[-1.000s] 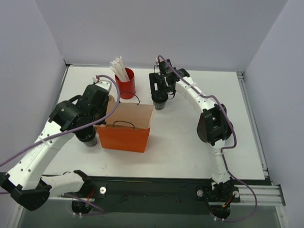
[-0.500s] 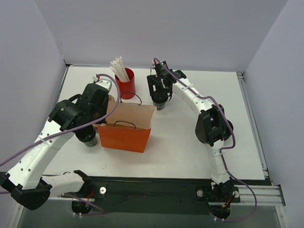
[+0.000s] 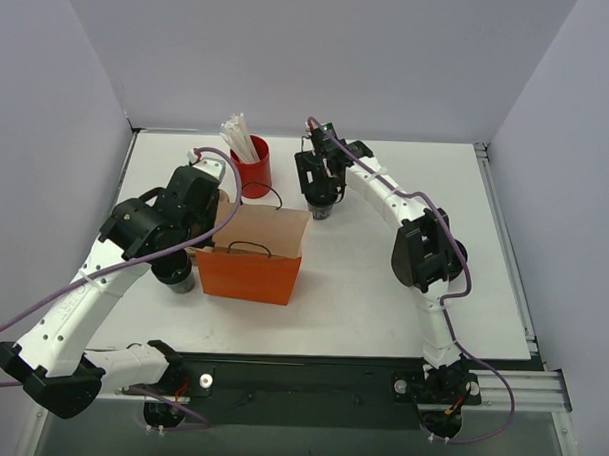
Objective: Pack the takeout coffee
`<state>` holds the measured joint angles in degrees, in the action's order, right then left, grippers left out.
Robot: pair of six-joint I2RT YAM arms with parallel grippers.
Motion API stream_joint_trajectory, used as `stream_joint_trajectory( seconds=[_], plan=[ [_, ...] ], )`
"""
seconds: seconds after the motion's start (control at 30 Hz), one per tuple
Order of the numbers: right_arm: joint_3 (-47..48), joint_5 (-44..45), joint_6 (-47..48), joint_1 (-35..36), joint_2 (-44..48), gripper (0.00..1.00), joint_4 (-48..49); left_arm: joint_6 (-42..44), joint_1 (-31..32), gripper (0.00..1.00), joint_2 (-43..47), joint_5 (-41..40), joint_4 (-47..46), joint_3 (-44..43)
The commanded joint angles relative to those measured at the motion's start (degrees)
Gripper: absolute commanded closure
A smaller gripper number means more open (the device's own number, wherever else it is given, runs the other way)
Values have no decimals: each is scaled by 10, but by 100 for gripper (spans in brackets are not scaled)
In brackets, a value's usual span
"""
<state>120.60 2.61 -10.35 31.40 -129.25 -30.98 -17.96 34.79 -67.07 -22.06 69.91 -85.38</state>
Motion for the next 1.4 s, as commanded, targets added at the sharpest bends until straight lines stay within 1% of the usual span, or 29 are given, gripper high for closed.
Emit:
stream_joint_trajectory(
  seconds=[0.0, 0.1, 0.13, 0.17, 0.2, 0.3, 0.4, 0.47, 0.53, 0.57, 0.67, 0.73, 0.87, 0.9, 0.93, 1.0, 1.03, 1.13, 1.17, 1.27, 1.37],
  plan=[
    [-17, 9, 3, 2, -12, 22, -9, -4, -2, 100, 0, 5, -14, -27],
    [-24, 9, 4, 2, -10, 22, -10, -5, -2, 100, -1, 8, -16, -26],
    [-26, 11, 2, 2, -9, 24, -10, -5, -2, 100, -2, 9, -17, -26],
    [-28, 13, 3, 2, -7, 26, -10, -5, -2, 100, -1, 9, -18, -27],
    [-29, 13, 4, 1, -5, 32, -10, -5, -2, 100, -2, 10, -18, -28],
    [-44, 20, 9, -6, 14, 40, -14, -1, -2, 100, -8, 23, -27, -37],
    [-86, 34, 24, -19, 57, 43, -16, -7, -2, 100, -27, 43, -42, -61],
    [-131, 49, 32, -29, 99, 45, -17, -19, -1, 100, -45, 73, -60, -76],
    [-163, 57, 32, -49, 143, 45, -16, -36, 1, 100, -53, 109, -91, -78],
    [-200, 59, 33, -56, 159, 45, -17, -41, 5, 100, -60, 119, -102, -77],
    [-267, 69, 31, -82, 214, 46, -14, -53, 16, 100, -76, 149, -144, -69],
    [-295, 65, 31, -92, 247, 46, -11, -53, 27, 100, -85, 152, -163, -64],
    [-338, 58, 32, -110, 283, 46, -8, -58, 32, 100, -98, 138, -162, -57],
    [-346, 57, 31, -111, 288, 46, -7, -59, 31, 99, -97, 129, -163, -52],
    [-350, 56, 32, -113, 294, 46, -7, -56, 31, 91, -97, 128, -164, -44],
    [-354, 53, 31, -116, 298, 46, -7, -52, 29, 85, -97, 123, -164, -38],
    [-355, 51, 33, -118, 302, 46, -7, -46, 27, 80, -99, 119, -160, -37],
    [-354, 50, 42, -120, 312, 46, -7, -37, 23, 73, -105, 100, -157, -33],
    [-353, 50, 45, -121, 317, 46, -7, -35, 18, 68, -108, 96, -155, -35],
    [-350, 42, 44, -122, 330, 47, -7, -27, 9, 60, -111, 77, -151, -38],
    [-346, 28, 38, -122, 342, 47, -8, -22, -2, 57, -109, 69, -142, -43]
  ],
)
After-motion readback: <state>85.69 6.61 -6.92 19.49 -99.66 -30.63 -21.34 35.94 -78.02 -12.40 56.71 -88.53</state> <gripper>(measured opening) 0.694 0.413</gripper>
